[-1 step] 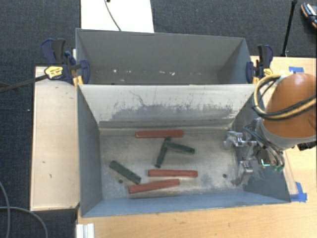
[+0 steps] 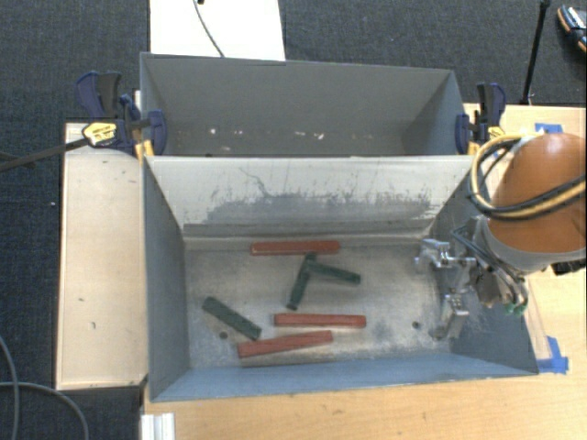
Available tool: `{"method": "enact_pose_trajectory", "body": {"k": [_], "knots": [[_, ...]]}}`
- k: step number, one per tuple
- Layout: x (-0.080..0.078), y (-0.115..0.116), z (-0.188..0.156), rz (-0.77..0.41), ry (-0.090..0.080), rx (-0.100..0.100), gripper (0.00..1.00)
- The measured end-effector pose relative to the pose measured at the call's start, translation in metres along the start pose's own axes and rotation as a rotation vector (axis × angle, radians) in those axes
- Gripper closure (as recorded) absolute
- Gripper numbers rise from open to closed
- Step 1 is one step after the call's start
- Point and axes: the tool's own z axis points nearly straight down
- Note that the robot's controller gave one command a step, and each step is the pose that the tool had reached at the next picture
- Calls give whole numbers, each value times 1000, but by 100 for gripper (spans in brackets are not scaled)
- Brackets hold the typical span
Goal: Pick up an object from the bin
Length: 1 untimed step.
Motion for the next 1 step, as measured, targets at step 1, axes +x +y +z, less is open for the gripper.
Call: {"method": "enact_pose_trajectory", "body": {"k": [1], "knots": [[-64,53,75,-57,-9,0,0]]}}
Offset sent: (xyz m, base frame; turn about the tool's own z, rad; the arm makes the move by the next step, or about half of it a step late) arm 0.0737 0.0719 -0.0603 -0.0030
